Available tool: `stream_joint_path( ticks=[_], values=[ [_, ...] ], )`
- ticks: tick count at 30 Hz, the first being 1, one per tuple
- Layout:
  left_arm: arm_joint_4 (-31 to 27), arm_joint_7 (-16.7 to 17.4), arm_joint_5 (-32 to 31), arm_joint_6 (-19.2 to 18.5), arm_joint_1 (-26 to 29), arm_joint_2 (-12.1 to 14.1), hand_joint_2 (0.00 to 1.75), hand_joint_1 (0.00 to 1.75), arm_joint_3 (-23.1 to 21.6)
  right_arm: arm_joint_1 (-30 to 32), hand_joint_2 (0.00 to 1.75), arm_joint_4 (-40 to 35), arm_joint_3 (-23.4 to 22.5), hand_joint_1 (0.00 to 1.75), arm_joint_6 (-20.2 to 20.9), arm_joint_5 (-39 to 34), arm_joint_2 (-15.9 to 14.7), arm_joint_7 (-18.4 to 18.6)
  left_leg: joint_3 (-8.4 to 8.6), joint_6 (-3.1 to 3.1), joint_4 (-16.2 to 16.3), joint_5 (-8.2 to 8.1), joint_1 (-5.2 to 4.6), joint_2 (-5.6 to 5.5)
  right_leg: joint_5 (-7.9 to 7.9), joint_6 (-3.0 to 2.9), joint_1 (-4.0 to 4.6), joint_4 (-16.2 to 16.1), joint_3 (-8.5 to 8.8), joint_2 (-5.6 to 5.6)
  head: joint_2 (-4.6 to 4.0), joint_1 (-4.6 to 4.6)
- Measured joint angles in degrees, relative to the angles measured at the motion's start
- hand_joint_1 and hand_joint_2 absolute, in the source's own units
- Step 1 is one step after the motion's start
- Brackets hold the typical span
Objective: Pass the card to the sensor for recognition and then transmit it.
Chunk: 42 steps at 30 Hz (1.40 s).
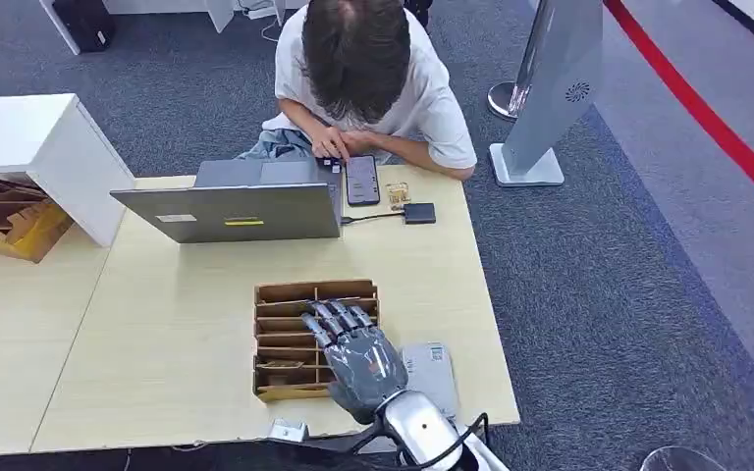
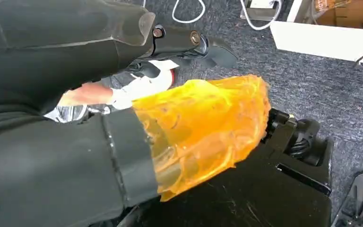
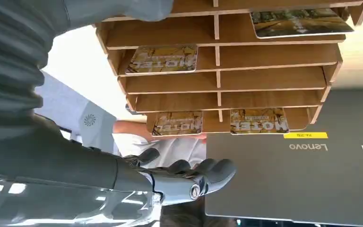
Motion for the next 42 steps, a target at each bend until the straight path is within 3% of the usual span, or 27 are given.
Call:
stream_joint_path(
  ticks=[14, 18, 36, 42],
  values=[
    [-0.35, 0.15, -0.59, -0.02, -0.27, 0.02, 0.0, 0.0, 0.0, 0.46, 1.75, 0.66, -1.85, 0.44, -0.42, 0.68, 0.96, -0.2, -0.01, 0.0, 0.0, 0.0, 0.0, 0.0, 0.0, 0.0, 0.0, 0.0, 0.0, 0.0, 0.0, 0.0],
    [-0.35, 0.17, -0.72, -0.04, -0.32, 0.04, 0.0, 0.0, 0.0, 0.66, 1.75, 0.72, -2.47, 0.66, -0.5, 0.74, 0.96, -0.2, 0.0, 0.0, 0.0, 0.0, 0.0, 0.0, 0.0, 0.0, 0.0, 0.0, 0.0, 0.0, 0.0, 0.0],
    [-0.5, 0.31, -1.2, -0.09, -0.43, 0.04, 0.0, 0.0, 0.0, 1.01, 1.75, 2.16, -3.91, 0.68, -0.74, 0.81, 1.4, -0.2, 0.0, 0.0, 0.0, 0.0, 0.0, 0.0, 0.0, 0.0, 0.0, 0.0, 0.0, 0.0, 0.0, 0.0],
    [-0.5, 0.39, -1.2, -0.22, -0.43, 0.04, 0.0, 0.0, 0.0, 1.11, 1.75, 2.36, -4.35, 0.61, -0.72, 0.87, 1.51, -0.2, 0.0, 0.0, 0.0, 0.0, 0.0, 0.0, 0.0, 0.0, 0.0, 0.0, 0.0, 0.0, 0.0, 0.0]
  ],
)
